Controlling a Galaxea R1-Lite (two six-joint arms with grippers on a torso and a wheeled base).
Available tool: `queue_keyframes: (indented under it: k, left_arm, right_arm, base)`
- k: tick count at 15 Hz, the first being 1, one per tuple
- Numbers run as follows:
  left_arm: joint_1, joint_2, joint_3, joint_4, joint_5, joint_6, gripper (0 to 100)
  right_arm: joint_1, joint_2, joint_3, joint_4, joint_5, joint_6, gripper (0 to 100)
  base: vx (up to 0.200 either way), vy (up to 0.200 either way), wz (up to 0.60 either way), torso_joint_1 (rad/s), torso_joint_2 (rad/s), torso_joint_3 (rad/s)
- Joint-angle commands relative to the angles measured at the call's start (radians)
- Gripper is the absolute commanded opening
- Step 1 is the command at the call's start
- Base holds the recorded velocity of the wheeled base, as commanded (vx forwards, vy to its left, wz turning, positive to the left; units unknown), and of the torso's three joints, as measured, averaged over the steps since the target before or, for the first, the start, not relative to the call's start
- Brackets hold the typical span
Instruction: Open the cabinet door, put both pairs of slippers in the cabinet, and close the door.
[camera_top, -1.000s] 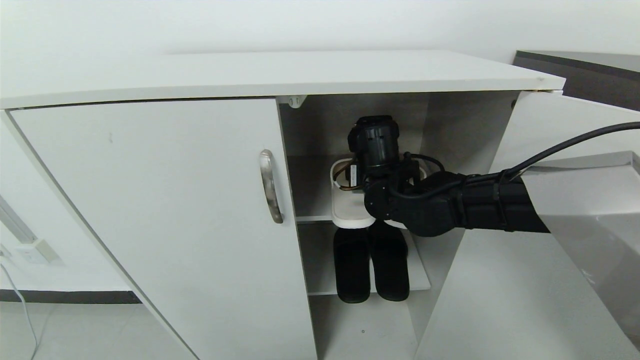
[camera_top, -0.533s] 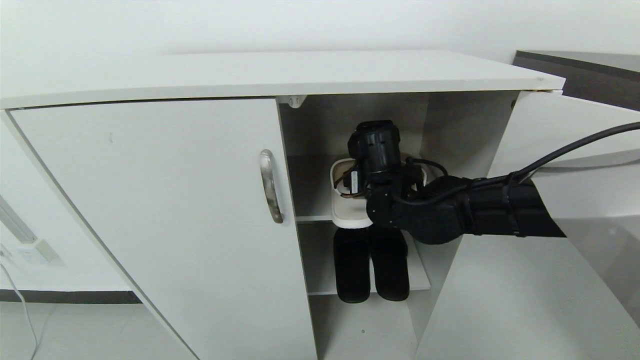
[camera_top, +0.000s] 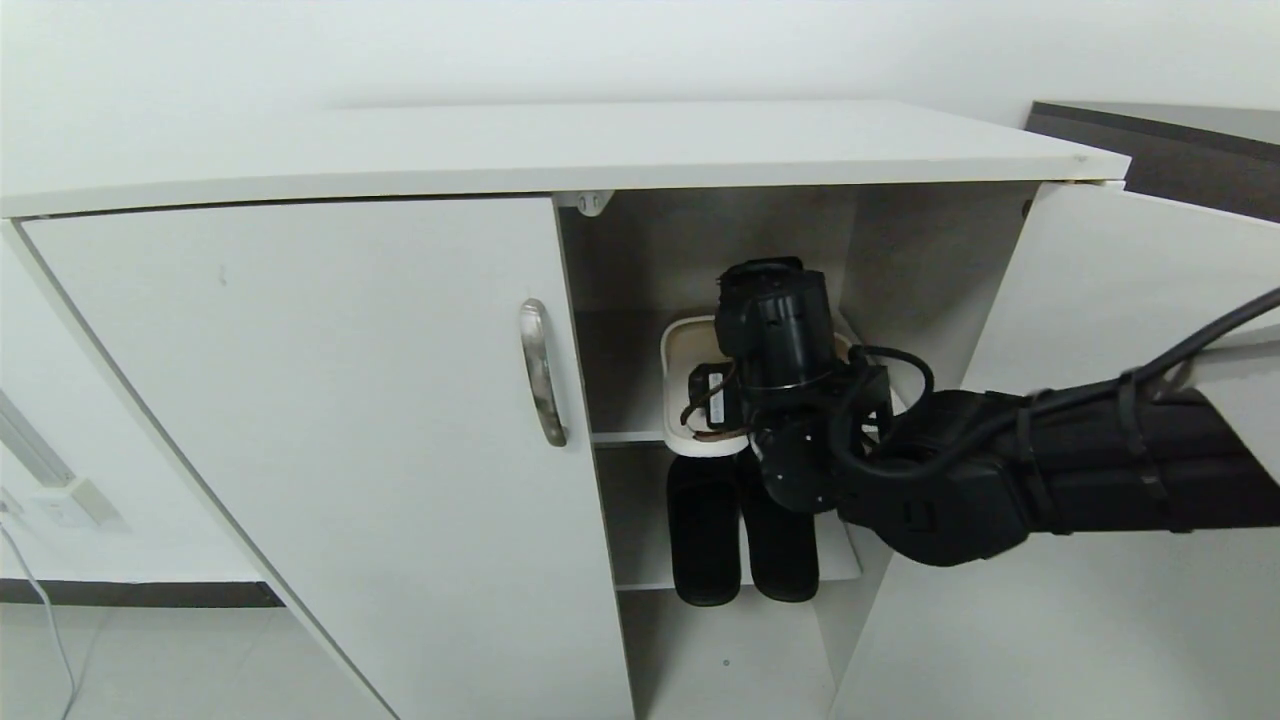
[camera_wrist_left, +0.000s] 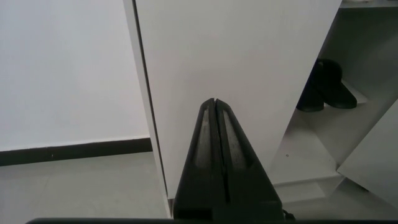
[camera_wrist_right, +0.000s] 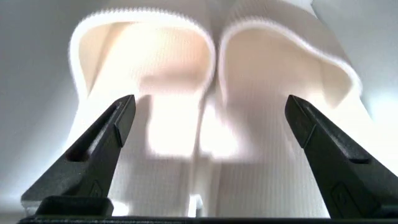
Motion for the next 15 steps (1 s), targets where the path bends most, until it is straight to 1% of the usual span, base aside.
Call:
queue_keyframes:
  k: [1, 2, 3, 4, 7, 10, 11, 15]
  left_arm:
    - [0.0, 0.001, 0.0, 0.0, 0.0, 0.0, 0]
    - [0.0, 0.001, 0.0, 0.0, 0.0, 0.0, 0]
    - [0.0, 0.001, 0.0, 0.0, 0.0, 0.0, 0]
    - [0.0, 0.001, 0.0, 0.0, 0.0, 0.0, 0]
    - [0.0, 0.001, 0.0, 0.0, 0.0, 0.0, 0]
    - [0.0, 0.001, 0.0, 0.0, 0.0, 0.0, 0]
    - [0.0, 0.001, 0.0, 0.0, 0.002, 0.0, 0]
    - [0.0, 0.001, 0.0, 0.0, 0.002, 0.0, 0]
  right_arm:
    - [0.037, -0.13, 0.163, -0.064, 0.002, 0.0, 100]
    - [0.042, -0.169, 0.224, -0.095, 0.008, 0.0, 100]
    - [0.046, -0.184, 0.245, -0.107, 0.01, -0.002, 100]
    - [0.06, -0.233, 0.316, -0.15, 0.023, 0.0, 100]
    - [0.086, -0.307, 0.431, -0.195, 0.092, 0.0, 100]
    - [0.108, -0.316, 0.466, -0.216, 0.117, -0.002, 100]
    - [0.114, -0.313, 0.474, -0.218, 0.12, 0.0, 0]
    - [0.144, -0.305, 0.486, -0.228, 0.122, 0.0, 0]
  base:
    - [0.0, 0.0, 0.0, 0.0, 0.0, 0.0]
    - [0.0, 0.0, 0.0, 0.0, 0.0, 0.0]
    - [0.0, 0.0, 0.0, 0.0, 0.0, 0.0]
    - [0.0, 0.0, 0.0, 0.0, 0.0, 0.0]
    - [0.0, 0.0, 0.0, 0.0, 0.0, 0.0]
    - [0.0, 0.0, 0.0, 0.0, 0.0, 0.0]
    - [0.0, 0.0, 0.0, 0.0, 0.0, 0.0]
    - [0.0, 0.0, 0.0, 0.0, 0.0, 0.0]
